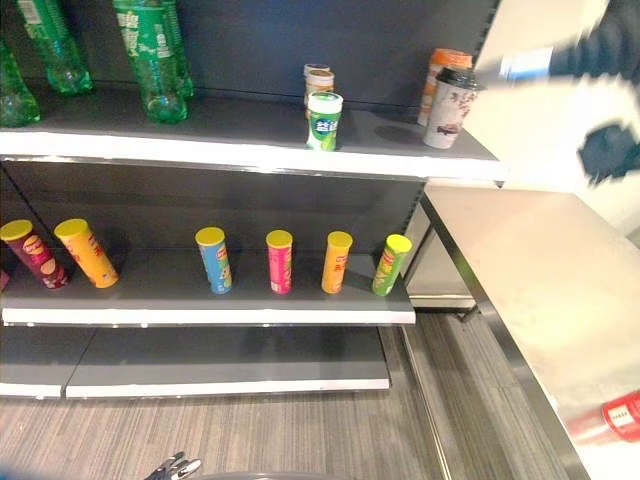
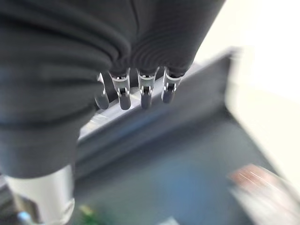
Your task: Put the goods on the table back onto the shelves and tidy them up.
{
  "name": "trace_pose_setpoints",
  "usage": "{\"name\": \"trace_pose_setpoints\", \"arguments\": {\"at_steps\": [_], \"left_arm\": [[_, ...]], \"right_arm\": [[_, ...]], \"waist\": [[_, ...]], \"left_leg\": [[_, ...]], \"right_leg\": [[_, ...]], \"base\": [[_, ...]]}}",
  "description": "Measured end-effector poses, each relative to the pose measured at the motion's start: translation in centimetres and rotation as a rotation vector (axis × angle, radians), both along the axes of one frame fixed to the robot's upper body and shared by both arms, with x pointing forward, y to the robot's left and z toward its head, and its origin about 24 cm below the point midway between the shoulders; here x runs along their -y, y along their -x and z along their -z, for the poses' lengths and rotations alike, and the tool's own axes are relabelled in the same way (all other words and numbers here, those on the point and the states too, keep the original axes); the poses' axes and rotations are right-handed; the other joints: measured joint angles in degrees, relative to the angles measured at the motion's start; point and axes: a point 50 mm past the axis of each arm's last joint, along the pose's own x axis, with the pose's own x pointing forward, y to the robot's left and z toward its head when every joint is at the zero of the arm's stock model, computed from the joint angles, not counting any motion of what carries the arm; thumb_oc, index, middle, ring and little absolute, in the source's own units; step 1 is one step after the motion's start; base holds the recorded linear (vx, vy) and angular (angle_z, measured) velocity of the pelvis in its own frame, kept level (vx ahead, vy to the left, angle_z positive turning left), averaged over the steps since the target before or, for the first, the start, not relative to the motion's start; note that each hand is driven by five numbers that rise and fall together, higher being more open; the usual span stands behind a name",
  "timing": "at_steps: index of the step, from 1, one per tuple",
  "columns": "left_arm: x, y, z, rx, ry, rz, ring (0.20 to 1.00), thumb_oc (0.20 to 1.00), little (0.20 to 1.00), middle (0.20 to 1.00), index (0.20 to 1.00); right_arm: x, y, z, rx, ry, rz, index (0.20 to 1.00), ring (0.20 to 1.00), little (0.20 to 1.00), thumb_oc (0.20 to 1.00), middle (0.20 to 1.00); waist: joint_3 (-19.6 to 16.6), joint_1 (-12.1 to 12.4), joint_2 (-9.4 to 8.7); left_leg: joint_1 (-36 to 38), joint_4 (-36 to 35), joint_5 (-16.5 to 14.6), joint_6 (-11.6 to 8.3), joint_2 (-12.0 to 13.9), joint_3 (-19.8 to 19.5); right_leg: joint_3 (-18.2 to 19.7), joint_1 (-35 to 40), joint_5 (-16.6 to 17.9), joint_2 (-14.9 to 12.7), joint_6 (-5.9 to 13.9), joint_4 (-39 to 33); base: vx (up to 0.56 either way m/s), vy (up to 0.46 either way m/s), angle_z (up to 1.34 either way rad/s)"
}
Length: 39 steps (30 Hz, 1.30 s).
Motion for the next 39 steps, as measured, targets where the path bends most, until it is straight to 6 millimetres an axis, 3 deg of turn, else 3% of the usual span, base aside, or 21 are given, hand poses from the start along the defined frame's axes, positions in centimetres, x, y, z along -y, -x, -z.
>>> {"name": "trace_pose_setpoints", "arguments": {"at_steps": [2, 4, 7, 10, 12, 14, 16, 17, 18, 19, 22, 25, 27, 31, 33, 34, 35, 36, 37, 38, 39], "left_arm": [[0.5, 0.8, 0.2, -0.023, 0.012, 0.008, 1.0, 1.0, 1.0, 1.0, 1.0], [0.3, 0.7, 0.1, -0.013, 0.006, -0.002, 1.0, 1.0, 1.0, 1.0, 1.0], [-0.3, 0.6, -0.1, -0.002, -0.017, -0.022, 1.0, 1.0, 1.0, 1.0, 1.0], [-0.7, -0.4, -0.4, 0.037, -0.031, -0.022, 1.0, 1.0, 1.0, 1.0, 1.0], [-1.7, -0.9, -0.8, 0.054, -0.063, -0.01, 1.0, 1.0, 1.0, 1.0, 1.0], [-2.5, -0.2, -1.0, 0.036, -0.089, -0.023, 1.0, 1.0, 1.0, 1.0, 1.0], [-2.6, 0.6, -0.8, 0.011, -0.093, -0.03, 1.0, 1.0, 1.0, 1.0, 1.0], [-2.8, -0.2, -1.0, 0.025, -0.099, -0.017, 1.0, 1.0, 1.0, 1.0, 1.0], [-3.4, -0.4, -1.3, 0.037, -0.116, -0.014, 1.0, 1.0, 1.0, 1.0, 1.0], [-3.5, -1.1, -1.3, 0.05, -0.118, -0.016, 1.0, 1.0, 1.0, 1.0, 1.0], [-2.4, -3.8, -1.4, 0.114, -0.084, -0.002, 1.0, 1.0, 1.0, 1.0, 1.0], [-2.2, -5.3, -1.7, 0.151, -0.076, 0.007, 1.0, 1.0, 1.0, 1.0, 1.0], [-2.0, -5.2, -1.6, 0.148, -0.068, 0.006, 1.0, 1.0, 1.0, 1.0, 1.0], [-1.3, -3.9, -1.0, 0.102, -0.035, -0.003, 1.0, 1.0, 1.0, 1.0, 1.0], [-1.4, -2.0, -0.7, 0.054, -0.037, -0.011, 1.0, 1.0, 1.0, 1.0, 1.0], [-1.0, -1.5, -0.4, 0.036, -0.028, -0.008, 1.0, 1.0, 1.0, 1.0, 1.0], [-1.7, -0.5, -0.3, -0.007, -0.045, -0.016, 1.0, 1.0, 1.0, 1.0, 1.0], [-3.5, 0.0, -1.0, -0.018, -0.097, 0.002, 1.0, 1.0, 1.0, 1.0, 1.0], [-2.8, 0.5, -0.7, -0.032, -0.08, 0.007, 1.0, 1.0, 1.0, 1.0, 1.0], [-1.7, -0.7, -0.9, 0.031, -0.06, 0.025, 1.0, 1.0, 1.0, 1.0, 1.0], [-0.8, -2.0, -1.0, 0.062, -0.042, 0.066, 1.0, 1.0, 1.0, 1.0, 1.0]], "right_arm": [[-0.1, 1.0, 3.2, -0.138, -0.025, -0.032, 1.0, 1.0, 1.0, 1.0, 1.0], [0.0, 1.8, 4.0, -0.159, -0.032, -0.043, 1.0, 1.0, 1.0, 1.0, 1.0], [-0.4, 2.2, 2.9, -0.064, -0.074, -0.089, 1.0, 1.0, 1.0, 1.0, 1.0], [0.0, 3.1, 1.7, 0.048, -0.135, -0.106, 1.0, 1.0, 1.0, 1.0, 1.0], [1.9, 5.1, 1.6, 0.115, -0.156, -0.011, 1.0, 1.0, 1.0, 1.0, 1.0], [2.4, 5.6, 1.7, 0.155, -0.195, 0.007, 1.0, 1.0, 1.0, 1.0, 1.0], [2.7, 5.2, 1.9, 0.179, -0.259, -0.009, 1.0, 1.0, 1.0, 1.0, 1.0], [3.5, 4.9, 2.3, 0.186, -0.293, 0.021, 1.0, 1.0, 1.0, 1.0, 1.0], [3.9, 4.7, 2.3, 0.192, -0.305, 0.039, 1.0, 1.0, 1.0, 1.0, 1.0], [3.8, 4.4, 2.2, 0.215, -0.297, 0.049, 1.0, 1.0, 1.0, 1.0, 1.0], [4.1, 3.1, 2.9, 0.211, -0.34, 0.093, 1.0, 1.0, 1.0, 1.0, 1.0], [4.1, 2.7, 3.5, 0.196, -0.333, 0.126, 1.0, 1.0, 1.0, 1.0, 1.0], [4.1, 2.7, 3.2, 0.223, -0.322, 0.14, 1.0, 1.0, 1.0, 1.0, 1.0], [4.8, 2.3, 2.6, 0.244, -0.307, 0.181, 1.0, 1.0, 1.0, 1.0, 1.0], [4.8, 2.1, 2.5, 0.241, -0.318, 0.187, 1.0, 1.0, 1.0, 1.0, 1.0], [5.0, 2.1, 2.5, 0.245, -0.325, 0.192, 1.0, 1.0, 1.0, 1.0, 1.0], [5.0, 1.2, 3.5, 0.225, -0.388, 0.177, 1.0, 1.0, 1.0, 1.0, 1.0], [5.4, 0.6, 4.1, 0.168, -0.405, 0.196, 1.0, 1.0, 1.0, 1.0, 1.0], [5.5, 0.5, 2.9, 0.2, -0.372, 0.193, 1.0, 1.0, 1.0, 1.0, 1.0], [5.6, 0.1, 2.3, 0.276, -0.442, 0.192, 1.0, 1.0, 1.0, 1.0, 1.0], [5.9, -0.2, 2.5, 0.28, -0.476, 0.211, 1.0, 1.0, 1.0, 1.0, 1.0]], "waist": [[0.36, -1.85, 0.98], [0.58, -3.02, 1.06], [2.94, -5.73, -0.13], [4.78, -7.01, -0.91], [4.64, -8.51, -3.11], [4.73, -8.16, -3.72], [4.78, -7.15, -2.37], [4.39, -7.19, -0.63], [3.87, -6.35, -1.61], [2.98, -5.07, -2.86], [4.06, -4.68, -1.57], [4.02, -4.48, -1.2], [4.01, -4.21, -0.86], [3.13, -3.23, 0.02], [2.82, -2.73, 0.31], [2.54, -1.98, 0.92], [2.74, -0.37, 0.87], [1.74, 2.37, -3.82], [1.92, 3.02, -2.68], [2.41, 4.04, -1.93], [2.85, 3.56, -2.85]], "left_leg": [[-0.02, 0.35, 0.13, 0.63, -0.56, 1.49], [0.04, 0.37, -0.27, 1.15, -1.09, 3.49], [1.51, 0.36, -1.28, 1.83, -2.02, 9.29], [1.97, -0.04, -2.83, 2.51, -2.45, 12.22], [2.63, 0.39, -2.75, 2.37, -3.16, 12.89], [3.22, 0.48, -1.97, 1.99, -2.75, 15.64], [2.98, 1.04, -2.26, 2.27, -0.42, 18.8], [3.54, 1.44, -1.63, 1.2, 2.67, 19.96], [4.41, 1.55, -1.56, 0.96, 1.96, 19.6], [4.59, 1.74, -1.56, 0.93, 1.79, 19.94], [4.13, 1.47, -1.41, 0.65, 2.19, 20.05], [4.4, 1.36, -1.31, 0.08, 2.48, 19.77], [4.72, 1.23, -0.96, -0.46, 2.95, 19.68], [5.44, 0.95, -0.55, -1.36, 3.99, 19.64], [6.48, 1.69, -0.4, -1.79, 5.11, 20.02], [6.5, 2.95, -0.28, -2.06, 6.51, 19.6], [4.85, 11.63, -1.28, -3.41, 11.11, 17.68], [0.62, 28.19, -1.71, -3.02, 16.81, 17.3], [-3.72, 35.29, -0.31, -3.66, 19.63, 11.85], [-13.3, 42.45, -2.46, -3.75, 16.45, -1.02], [-15.67, 36.27, -5.0, -3.98, 10.04, -8.18]], "right_leg": [[1.64, -0.8, 1.42, -0.31, -0.36, 0.32], [4.34, -2.48, 2.53, -0.35, -0.1, 0.5], [8.97, -5.68, 5.75, -0.31, 0.7, 1.26], [9.09, -7.12, 8.42, -0.76, 2.3, 0.4], [8.69, -7.15, 5.02, -0.96, 3.58, 0.54], [8.11, -8.08, 4.45, -0.86, 3.64, -0.12], [0.15, -8.22, 0.62, -1.26, 2.28, 0.43], [-5.08, -7.62, 2.27, -1.66, 0.48, 6.05], [-6.63, -6.42, 4.61, -2.67, -1.26, 8.18], [-4.6, -5.59, 4.26, -1.08, -2.49, 3.93], [-4.18, -5.94, 6.8, 0.0, -3.4, 0.82], [-5.25, -5.25, 4.86, -0.14, -2.98, -0.08], [-5.57, -4.86, 3.89, -0.14, -3.82, -0.08], [-6.02, -4.18, 3.82, 1.07, -3.25, 0.0], [-6.43, -2.96, 3.2, 2.33, -3.97, -0.02], [-6.77, -2.8, 2.06, 3.4, -4.39, 1.31], [-8.67, -5.92, -5.1, 4.13, -7.99, 13.86], [-10.22, -6.62, -9.82, 4.06, -12.57, 18.17], [-9.04, -4.85, -11.39, 6.27, -10.97, 15.28], [-7.3, -4.28, -8.94, 7.46, -9.17, 11.55], [-6.06, -4.13, -7.52, 6.82, -8.53, 9.03]], "base": [[-0.08, 0.116, -0.38], [-0.07, 0.117, -0.62], [-0.04, 0.055, -1.02], [-0.03, 0.004, -0.61], [-0.06, -0.097, -0.22], [-0.01, -0.098, -0.6], [0.04, -0.062, -0.73], [-0.02, -0.115, -0.48], [0.01, -0.106, -0.69], [0.02, -0.136, -0.77], [0.02, -0.146, -0.42], [0.07, -0.159, 0.03], [0.08, -0.161, 0.07], [0.11, -0.241, -0.01], [0.07, -0.43, -0.02], [0.03, -0.434, -0.23], [-0.01, -0.33, -0.65], [-0.01, -0.222, -0.77], [0.01, -0.156, -0.82], [0.02, 0.09, -0.49], [0.05, 0.105, -0.48]]}}
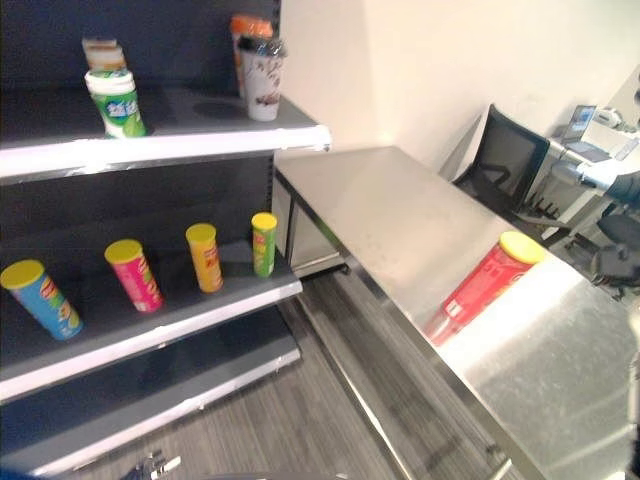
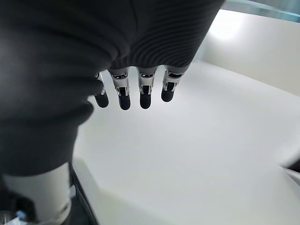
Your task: Put the goods on the table back onto the shelves and tidy them up.
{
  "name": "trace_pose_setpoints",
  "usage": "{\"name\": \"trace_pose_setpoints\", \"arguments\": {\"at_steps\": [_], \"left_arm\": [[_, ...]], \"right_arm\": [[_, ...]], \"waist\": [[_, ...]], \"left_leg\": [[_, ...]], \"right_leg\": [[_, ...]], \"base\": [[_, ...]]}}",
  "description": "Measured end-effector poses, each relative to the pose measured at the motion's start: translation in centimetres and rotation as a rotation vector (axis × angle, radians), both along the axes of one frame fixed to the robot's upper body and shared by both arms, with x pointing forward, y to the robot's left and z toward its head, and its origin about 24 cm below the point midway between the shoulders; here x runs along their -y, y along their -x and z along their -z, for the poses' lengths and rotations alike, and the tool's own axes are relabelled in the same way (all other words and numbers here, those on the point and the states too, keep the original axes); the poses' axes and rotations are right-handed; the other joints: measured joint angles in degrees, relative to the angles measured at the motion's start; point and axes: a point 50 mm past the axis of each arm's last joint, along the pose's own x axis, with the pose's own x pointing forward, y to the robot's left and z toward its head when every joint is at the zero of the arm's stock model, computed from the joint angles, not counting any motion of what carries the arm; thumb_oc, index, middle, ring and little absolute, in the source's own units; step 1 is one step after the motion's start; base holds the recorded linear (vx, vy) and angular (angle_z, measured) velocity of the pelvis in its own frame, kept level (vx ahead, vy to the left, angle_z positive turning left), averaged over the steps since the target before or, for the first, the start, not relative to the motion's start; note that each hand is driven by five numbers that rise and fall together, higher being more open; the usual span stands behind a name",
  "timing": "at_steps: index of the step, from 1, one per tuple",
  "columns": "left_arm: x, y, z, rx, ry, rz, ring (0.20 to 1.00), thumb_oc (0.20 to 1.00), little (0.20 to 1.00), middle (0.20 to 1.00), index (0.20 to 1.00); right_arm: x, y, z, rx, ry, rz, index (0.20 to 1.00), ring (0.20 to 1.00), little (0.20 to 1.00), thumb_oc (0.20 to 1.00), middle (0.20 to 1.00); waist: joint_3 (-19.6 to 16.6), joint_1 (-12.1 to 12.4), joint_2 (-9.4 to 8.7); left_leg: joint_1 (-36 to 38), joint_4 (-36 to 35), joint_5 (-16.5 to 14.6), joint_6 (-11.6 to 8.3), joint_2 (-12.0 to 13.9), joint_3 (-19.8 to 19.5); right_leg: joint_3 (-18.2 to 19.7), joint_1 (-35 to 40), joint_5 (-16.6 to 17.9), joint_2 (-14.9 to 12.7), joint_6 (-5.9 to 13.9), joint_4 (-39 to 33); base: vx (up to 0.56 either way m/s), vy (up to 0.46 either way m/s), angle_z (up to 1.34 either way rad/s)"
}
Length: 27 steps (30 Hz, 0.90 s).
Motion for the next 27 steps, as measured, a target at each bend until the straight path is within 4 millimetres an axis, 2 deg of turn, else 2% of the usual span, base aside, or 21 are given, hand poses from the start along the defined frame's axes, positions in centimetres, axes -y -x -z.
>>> {"name": "trace_pose_setpoints", "arguments": {"at_steps": [1, 2, 3, 4, 5, 6, 7, 8, 9, 12, 17, 20, 23, 27], "left_arm": [[0.9, -0.4, 0.2, 0.004, 0.025, 0.024, 1.0, 1.0, 1.0, 1.0, 1.0], [1.9, -0.8, 0.4, 0.013, 0.053, 0.038, 1.0, 1.0, 1.0, 1.0, 1.0], [2.4, -1.0, 0.4, 0.024, 0.069, 0.038, 1.0, 1.0, 1.0, 1.0, 1.0], [2.9, -0.4, 0.7, 0.005, 0.085, 0.022, 1.0, 1.0, 1.0, 1.0, 1.0], [3.5, 0.8, 1.6, -0.065, 0.106, -0.004, 1.0, 1.0, 1.0, 1.0, 1.0], [3.6, 0.7, 1.6, -0.069, 0.109, 0.0, 1.0, 1.0, 1.0, 1.0, 1.0], [3.5, 0.6, 1.6, -0.066, 0.106, 0.0, 1.0, 1.0, 1.0, 1.0, 1.0], [3.6, 0.4, 1.5, -0.056, 0.107, 0.001, 1.0, 1.0, 1.0, 1.0, 1.0], [3.5, 0.2, 1.4, -0.042, 0.103, 0.001, 1.0, 1.0, 1.0, 1.0, 1.0], [3.1, -0.5, 1.0, -0.013, 0.091, -0.002, 1.0, 1.0, 1.0, 1.0, 1.0], [2.2, -0.1, 0.9, -0.021, 0.072, -0.028, 1.0, 1.0, 1.0, 1.0, 1.0], [2.0, -0.3, 0.8, -0.013, 0.064, -0.019, 1.0, 1.0, 1.0, 1.0, 1.0], [1.9, -0.4, 0.7, -0.011, 0.061, -0.016, 1.0, 1.0, 1.0, 1.0, 1.0], [1.8, 0.6, 0.8, -0.035, 0.064, -0.019, 1.0, 1.0, 1.0, 1.0, 1.0]], "right_arm": [[0.0, -0.3, 0.2, -0.022, -0.001, 0.004, 1.0, 1.0, 1.0, 1.0, 1.0], [0.0, -0.9, 0.0, -0.035, 0.001, -0.004, 1.0, 1.0, 1.0, 1.0, 1.0], [0.2, -1.0, 0.0, -0.042, -0.004, 0.005, 1.0, 1.0, 1.0, 1.0, 1.0], [0.6, -1.2, 0.7, -0.049, -0.044, 0.014, 1.0, 1.0, 1.0, 1.0, 1.0], [1.5, -1.3, 2.8, -0.074, -0.139, 0.051, 1.0, 1.0, 1.0, 1.0, 1.0], [2.1, -1.1, 3.7, -0.11, -0.15, 0.091, 1.0, 1.0, 1.0, 1.0, 1.0], [2.2, -1.1, 4.0, -0.126, -0.155, 0.099, 1.0, 1.0, 1.0, 1.0, 1.0], [2.3, -1.0, 3.6, -0.121, -0.144, 0.106, 1.0, 1.0, 1.0, 1.0, 1.0], [2.4, -0.9, 3.5, -0.114, -0.144, 0.112, 1.0, 1.0, 1.0, 1.0, 1.0], [2.6, -0.4, 3.9, -0.13, -0.139, 0.122, 1.0, 1.0, 1.0, 1.0, 1.0], [2.7, 0.1, 5.4, -0.165, -0.171, 0.123, 1.0, 1.0, 1.0, 1.0, 1.0], [2.6, 0.1, 5.9, -0.196, -0.17, 0.111, 1.0, 1.0, 1.0, 1.0, 1.0], [3.5, -0.1, 6.9, -0.259, -0.182, 0.125, 1.0, 1.0, 1.0, 1.0, 1.0], [4.0, -0.1, 7.4, -0.312, -0.169, 0.137, 1.0, 1.0, 1.0, 1.0, 1.0]], "waist": [[-0.11, 0.12, 0.29], [0.63, 0.39, 1.85], [1.37, 0.63, 3.28], [1.46, 0.52, 4.15], [1.76, -0.69, 5.95], [1.97, -2.5, 6.52], [1.93, -3.28, 6.52], [1.75, -3.8, 7.51], [2.01, -3.78, 8.0], [1.28, -3.34, 7.41], [0.97, -1.31, 5.35], [1.08, -0.71, 5.06], [1.22, 0.11, 4.26], [1.08, 0.18, 3.77]], "left_leg": [[-0.08, -10.31, -0.65, 0.26, -4.8, -4.65], [1.39, -21.34, 0.26, 1.39, -6.46, -3.01], [1.97, -25.08, 1.16, 2.05, -6.72, -0.74], [3.4, -27.0, 1.81, 2.77, -7.05, 1.6], [7.3, -30.82, 2.73, 3.42, -7.61, 3.6], [9.29, -32.31, 4.65, 4.7, -8.05, 4.94], [10.4, -34.22, 4.87, 4.98, -9.05, 6.35], [11.3, -36.28, 4.91, 5.22, -9.64, 7.81], [11.59, -36.28, 7.0, 6.9, -10.05, 7.91], [12.08, -36.28, 5.57, 8.6, -12.72, 7.74], [12.64, -35.88, 5.16, 9.23, -14.79, 7.01], [13.15, -35.89, 5.12, 9.26, -14.94, 6.01], [13.03, -36.19, 4.9, 9.21, -14.56, 5.95], [12.78, -36.29, 3.91, 8.58, -14.43, 5.93]], "right_leg": [[0.62, 0.45, 0.77, -0.06, 1.3, -3.15], [0.38, 0.37, 1.16, 0.41, 1.81, -5.42], [0.25, 0.22, 2.13, 0.64, 1.45, -5.65], [0.48, 0.25, 4.6, 0.7, 0.7, -5.92], [1.49, 3.02, 5.45, 1.73, 0.34, -7.38], [1.09, 3.53, 5.67, 1.52, 0.57, -8.78], [1.57, 3.5, 5.72, 0.73, 0.79, -8.83], [2.62, 3.57, 5.6, 0.23, 1.62, -8.66], [3.02, 3.77, 6.45, -0.12, 2.61, -8.85], [3.28, 4.67, 6.25, -2.85, 4.26, -8.7], [2.38, 5.79, 6.37, -4.93, 4.98, -8.68], [2.52, 6.98, 6.16, -5.2, 5.27, -8.69], [2.57, 7.02, 5.5, -4.84, 5.7, -8.71], [2.61, 7.02, 4.84, -4.8, 6.14, -9.0]], "base": [[0.06, 0.106, -0.55], [0.05, 0.119, -0.75], [0.04, 0.117, -1.03], [0.09, 0.246, -1.08], [0.07, 0.193, -0.8], [0.09, 0.234, -0.5], [0.03, 0.081, -0.31], [0.03, 0.078, -0.4], [0.01, 0.069, -0.33], [0.05, 0.073, 0.09], [0.04, 0.015, 0.19], [0.03, -0.02, 0.18], [0.04, -0.046, 0.04], [0.02, -0.047, 0.0]]}}
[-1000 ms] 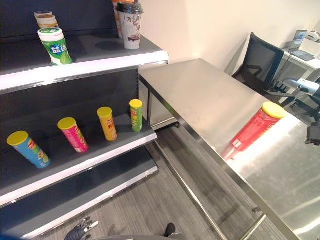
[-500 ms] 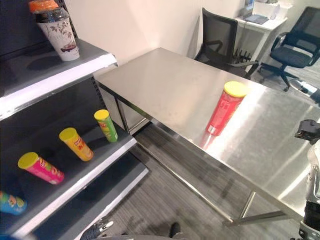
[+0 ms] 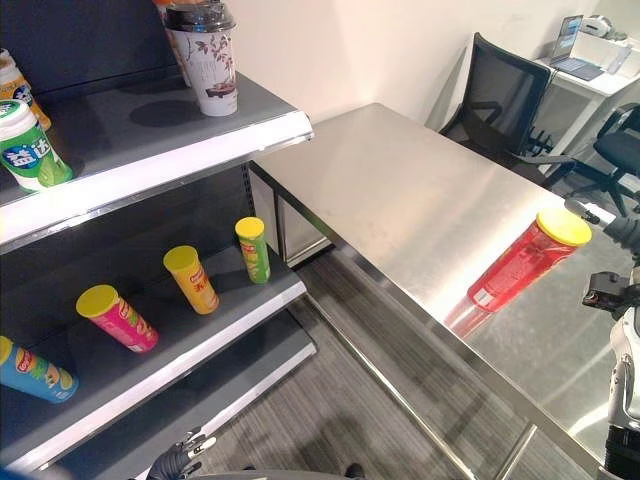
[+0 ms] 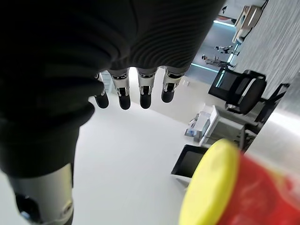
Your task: Put the goods on the table back onto the shelves and tidy them up.
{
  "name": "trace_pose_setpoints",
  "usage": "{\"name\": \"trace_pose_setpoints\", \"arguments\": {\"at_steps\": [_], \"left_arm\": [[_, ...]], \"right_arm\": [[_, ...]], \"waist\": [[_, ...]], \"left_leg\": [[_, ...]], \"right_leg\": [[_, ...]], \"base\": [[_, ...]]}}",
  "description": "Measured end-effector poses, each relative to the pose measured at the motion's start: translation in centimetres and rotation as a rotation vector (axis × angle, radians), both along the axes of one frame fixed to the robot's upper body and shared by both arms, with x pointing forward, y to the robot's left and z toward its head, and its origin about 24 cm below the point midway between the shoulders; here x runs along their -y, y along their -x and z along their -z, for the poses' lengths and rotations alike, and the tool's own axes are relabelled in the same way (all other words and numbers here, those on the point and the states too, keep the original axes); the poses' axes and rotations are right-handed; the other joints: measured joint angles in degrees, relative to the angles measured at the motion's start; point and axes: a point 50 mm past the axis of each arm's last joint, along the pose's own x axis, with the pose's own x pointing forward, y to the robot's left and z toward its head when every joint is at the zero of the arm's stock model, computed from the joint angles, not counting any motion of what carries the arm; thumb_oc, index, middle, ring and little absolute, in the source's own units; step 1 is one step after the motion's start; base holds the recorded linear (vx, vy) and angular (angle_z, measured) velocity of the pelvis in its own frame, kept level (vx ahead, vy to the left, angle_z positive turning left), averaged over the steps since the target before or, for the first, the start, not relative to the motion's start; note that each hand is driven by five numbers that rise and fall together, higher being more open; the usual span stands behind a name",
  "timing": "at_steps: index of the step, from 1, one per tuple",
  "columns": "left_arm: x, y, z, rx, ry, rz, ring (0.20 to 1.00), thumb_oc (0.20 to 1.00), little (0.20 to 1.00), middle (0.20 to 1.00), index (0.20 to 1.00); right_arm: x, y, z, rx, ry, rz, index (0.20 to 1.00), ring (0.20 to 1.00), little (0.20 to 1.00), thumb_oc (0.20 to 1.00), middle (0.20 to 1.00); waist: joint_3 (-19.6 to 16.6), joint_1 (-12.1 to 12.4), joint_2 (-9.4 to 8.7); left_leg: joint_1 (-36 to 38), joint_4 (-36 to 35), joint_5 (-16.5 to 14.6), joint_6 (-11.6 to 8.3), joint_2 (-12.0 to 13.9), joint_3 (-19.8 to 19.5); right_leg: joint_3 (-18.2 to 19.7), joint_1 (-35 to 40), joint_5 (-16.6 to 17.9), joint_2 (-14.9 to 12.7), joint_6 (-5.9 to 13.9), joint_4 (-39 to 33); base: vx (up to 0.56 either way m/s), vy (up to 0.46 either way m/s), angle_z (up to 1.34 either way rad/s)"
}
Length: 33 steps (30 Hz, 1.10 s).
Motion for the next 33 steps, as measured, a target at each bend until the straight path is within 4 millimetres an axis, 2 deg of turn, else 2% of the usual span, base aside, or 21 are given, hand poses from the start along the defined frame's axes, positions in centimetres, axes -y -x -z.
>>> {"name": "trace_pose_setpoints", "arguments": {"at_steps": [2, 7, 10, 13, 16, 20, 33], "left_arm": [[-0.2, 0.4, 0.0, -0.01, -0.004, -0.002, 1.0, 1.0, 1.0, 1.0, 1.0], [-1.0, 1.4, -0.1, -0.027, -0.016, -0.025, 1.0, 1.0, 1.0, 1.0, 1.0], [-1.5, 1.7, -0.3, -0.031, -0.029, -0.028, 1.0, 1.0, 1.0, 1.0, 1.0], [-1.7, 1.1, -0.6, -0.007, -0.037, -0.019, 1.0, 1.0, 1.0, 1.0, 1.0], [-1.9, 0.8, -0.8, 0.011, -0.041, -0.007, 1.0, 1.0, 1.0, 1.0, 1.0], [-2.2, 1.1, -0.8, -0.002, -0.05, 0.017, 1.0, 1.0, 1.0, 1.0, 1.0], [-2.3, 1.1, -0.9, -0.004, -0.056, 0.028, 1.0, 1.0, 1.0, 1.0, 1.0]], "right_arm": [[0.1, 0.1, 0.3, -0.024, 0.003, -0.001, 1.0, 1.0, 1.0, 1.0, 1.0], [0.8, 1.3, 2.8, -0.187, -0.006, -0.011, 1.0, 1.0, 1.0, 1.0, 1.0], [0.8, 1.4, 3.1, -0.207, -0.008, -0.023, 1.0, 1.0, 1.0, 1.0, 1.0], [0.8, 1.4, 3.2, -0.215, -0.013, -0.023, 1.0, 1.0, 1.0, 1.0, 1.0], [1.3, 1.2, 4.5, -0.303, -0.021, -0.013, 1.0, 1.0, 1.0, 1.0, 1.0], [1.5, 1.2, 4.8, -0.33, -0.009, 0.004, 1.0, 1.0, 1.0, 1.0, 1.0], [2.4, 1.6, 5.9, -0.397, -0.025, 0.039, 1.0, 1.0, 1.0, 1.0, 1.0]], "waist": [[-0.12, 0.0, -0.1], [-1.21, -0.11, -1.75], [-1.49, -0.12, -2.15], [-1.5, -0.12, -2.17], [-1.48, 0.0, -2.26], [-1.22, 0.43, -1.81], [-1.03, 0.76, -1.65]], "left_leg": [[-0.07, 0.0, -0.29, 0.45, -0.01, -0.07], [-1.04, 0.02, -0.01, 0.09, -0.08, -0.72], [-0.94, 0.09, 0.24, 0.44, -0.22, -0.71], [-0.86, 0.4, 0.25, 0.46, -0.25, -0.97], [-0.96, 0.36, 0.27, 0.41, -0.19, -1.39], [-1.3, 0.0, -0.3, -0.21, -0.2, -1.51], [-1.74, 0.05, -0.02, 0.28, -0.3, -1.89]], "right_leg": [[-0.01, 0.0, -0.14, -0.03, 0.17, 0.01], [-0.54, -0.51, 0.19, -0.02, -0.35, 0.3], [-0.64, -0.49, 0.16, -0.13, -0.32, 0.3], [-0.66, -0.49, 0.16, -0.14, -0.32, 0.31], [-1.25, -0.27, -0.05, -0.13, -0.31, 0.29], [-1.42, -0.22, -0.26, -0.21, -0.14, 0.28], [-1.96, -0.44, -0.44, -0.25, -0.08, 0.29]], "base": [[0.02, -0.04, 0.02], [0.02, -0.031, 0.07], [0.0, 0.0, 0.0], [0.04, -0.032, 0.03], [0.04, -0.028, 0.07], [0.01, -0.004, 0.02], [0.01, -0.001, 0.01]]}}
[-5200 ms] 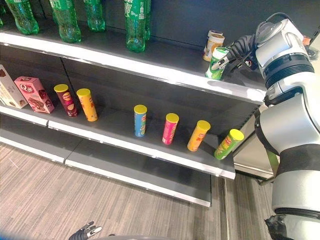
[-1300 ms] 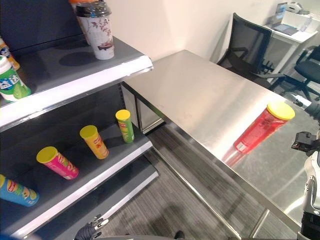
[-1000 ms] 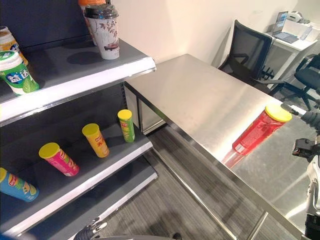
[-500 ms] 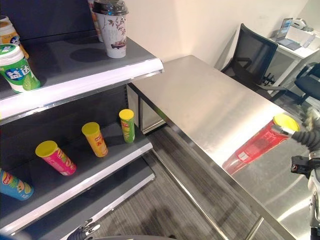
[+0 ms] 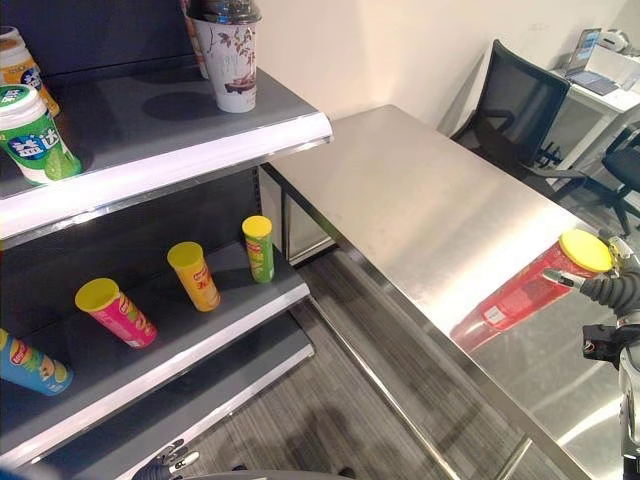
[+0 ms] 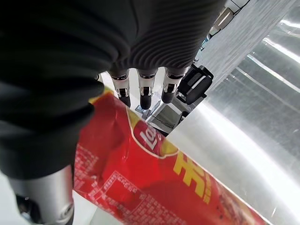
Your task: Put the goods on the table back onto the shelves and tidy them up.
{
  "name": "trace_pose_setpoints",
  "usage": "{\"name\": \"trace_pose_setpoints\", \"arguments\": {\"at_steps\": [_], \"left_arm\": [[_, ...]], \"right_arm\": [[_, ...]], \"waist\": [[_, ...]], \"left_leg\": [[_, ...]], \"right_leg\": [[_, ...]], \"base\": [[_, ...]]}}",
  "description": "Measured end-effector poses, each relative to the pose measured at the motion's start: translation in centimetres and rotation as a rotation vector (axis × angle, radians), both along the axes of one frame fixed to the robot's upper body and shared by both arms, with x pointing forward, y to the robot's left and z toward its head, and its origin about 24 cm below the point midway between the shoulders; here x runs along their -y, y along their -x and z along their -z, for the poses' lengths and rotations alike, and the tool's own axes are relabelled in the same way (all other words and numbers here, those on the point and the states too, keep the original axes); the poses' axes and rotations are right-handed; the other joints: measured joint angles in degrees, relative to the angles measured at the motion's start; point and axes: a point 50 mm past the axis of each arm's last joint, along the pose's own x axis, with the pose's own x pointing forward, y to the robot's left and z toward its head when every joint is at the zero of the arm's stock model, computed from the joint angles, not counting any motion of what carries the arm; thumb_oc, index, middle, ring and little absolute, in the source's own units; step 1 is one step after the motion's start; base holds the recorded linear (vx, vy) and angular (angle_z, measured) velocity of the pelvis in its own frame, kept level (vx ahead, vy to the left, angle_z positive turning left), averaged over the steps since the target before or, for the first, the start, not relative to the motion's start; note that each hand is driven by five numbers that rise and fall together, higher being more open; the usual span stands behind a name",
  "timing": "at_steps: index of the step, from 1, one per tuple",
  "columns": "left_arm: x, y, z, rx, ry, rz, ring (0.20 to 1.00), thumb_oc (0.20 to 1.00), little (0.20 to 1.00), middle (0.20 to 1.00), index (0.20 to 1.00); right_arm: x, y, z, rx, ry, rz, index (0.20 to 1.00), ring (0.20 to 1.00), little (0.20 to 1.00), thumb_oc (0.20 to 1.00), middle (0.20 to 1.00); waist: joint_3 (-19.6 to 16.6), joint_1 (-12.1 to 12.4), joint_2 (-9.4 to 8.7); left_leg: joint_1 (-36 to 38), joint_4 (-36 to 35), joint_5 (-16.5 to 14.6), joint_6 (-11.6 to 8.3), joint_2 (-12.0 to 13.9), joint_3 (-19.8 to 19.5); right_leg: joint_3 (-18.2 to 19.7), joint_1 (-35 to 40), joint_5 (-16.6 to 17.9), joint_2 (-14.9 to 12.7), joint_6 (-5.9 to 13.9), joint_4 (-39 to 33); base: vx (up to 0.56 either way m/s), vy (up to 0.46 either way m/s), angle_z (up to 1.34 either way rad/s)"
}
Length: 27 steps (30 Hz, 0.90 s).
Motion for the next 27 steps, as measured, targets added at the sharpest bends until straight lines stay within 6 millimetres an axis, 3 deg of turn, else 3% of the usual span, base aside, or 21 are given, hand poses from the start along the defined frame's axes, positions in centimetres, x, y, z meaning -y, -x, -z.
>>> {"name": "trace_pose_setpoints", "arguments": {"at_steps": [10, 11, 12, 14, 15, 27], "left_arm": [[0.02, -0.08, -0.01, 0.002, 0.002, 0.002, 1.0, 1.0, 1.0, 1.0, 1.0], [0.02, -0.07, -0.01, 0.002, 0.003, 0.002, 1.0, 1.0, 1.0, 1.0, 1.0], [0.02, -0.07, -0.01, 0.002, 0.003, 0.003, 1.0, 1.0, 1.0, 1.0, 1.0], [-0.02, -0.07, -0.02, 0.002, 0.002, 0.004, 1.0, 1.0, 1.0, 1.0, 1.0], [-0.02, -0.07, -0.02, 0.002, 0.002, 0.004, 1.0, 1.0, 1.0, 1.0, 1.0], [-0.05, -0.07, -0.04, 0.001, -0.001, 0.013, 1.0, 1.0, 1.0, 1.0, 1.0]], "right_arm": [[0.45, 0.1, 0.34, -0.023, 0.012, 0.026, 1.0, 1.0, 1.0, 1.0, 1.0], [0.45, 0.1, 0.33, -0.023, 0.012, 0.026, 0.931, 0.931, 0.931, 0.931, 0.931], [0.44, 0.08, 0.32, -0.022, 0.012, 0.026, 0.3, 0.3, 0.3, 0.3, 0.3], [0.43, 0.03, 0.27, -0.019, 0.013, 0.026, 0.3, 0.3, 0.3, 0.3, 0.3], [0.43, 0.03, 0.26, -0.019, 0.013, 0.026, 0.2, 0.2, 0.2, 0.2, 0.2], [-0.28, -0.55, 0.36, -0.011, 0.02, -0.017, 0.2, 0.2, 0.2, 0.2, 0.2]], "waist": [[0.22, 0.48, 0.33], [0.23, 0.5, 0.31], [0.24, 0.59, 0.28], [0.28, 0.58, 0.2], [0.29, 0.59, 0.16], [0.38, 0.87, -0.01]], "left_leg": [[0.32, -0.04, -0.23, -0.31, 0.01, 0.12], [0.31, -0.04, -0.24, -0.32, 0.01, 0.12], [0.29, -0.05, -0.24, -0.32, 0.0, 0.09], [0.3, -0.03, -0.04, -0.02, 0.0, 0.07], [0.3, -0.03, -0.03, -0.02, 0.0, 0.07], [0.66, -0.04, -0.02, -0.02, -0.01, 0.02]], "right_leg": [[0.13, 0.27, -0.07, -0.04, 0.03, -0.01], [0.12, 0.27, -0.07, -0.04, 0.03, -0.01], [0.1, 0.27, -0.07, -0.04, 0.03, -0.01], [0.08, 0.26, -0.07, -0.02, 0.03, 0.0], [0.06, 0.26, -0.07, -0.02, 0.03, 0.0], [0.06, 0.55, -0.08, -0.02, 0.04, -0.01]], "base": [[0.0, 0.0, 0.0], [0.0, 0.0, 0.0], [0.0, 0.0, 0.0], [0.0, 0.0, 0.0], [0.0, 0.0, 0.0], [0.0, 0.0, 0.0]]}}
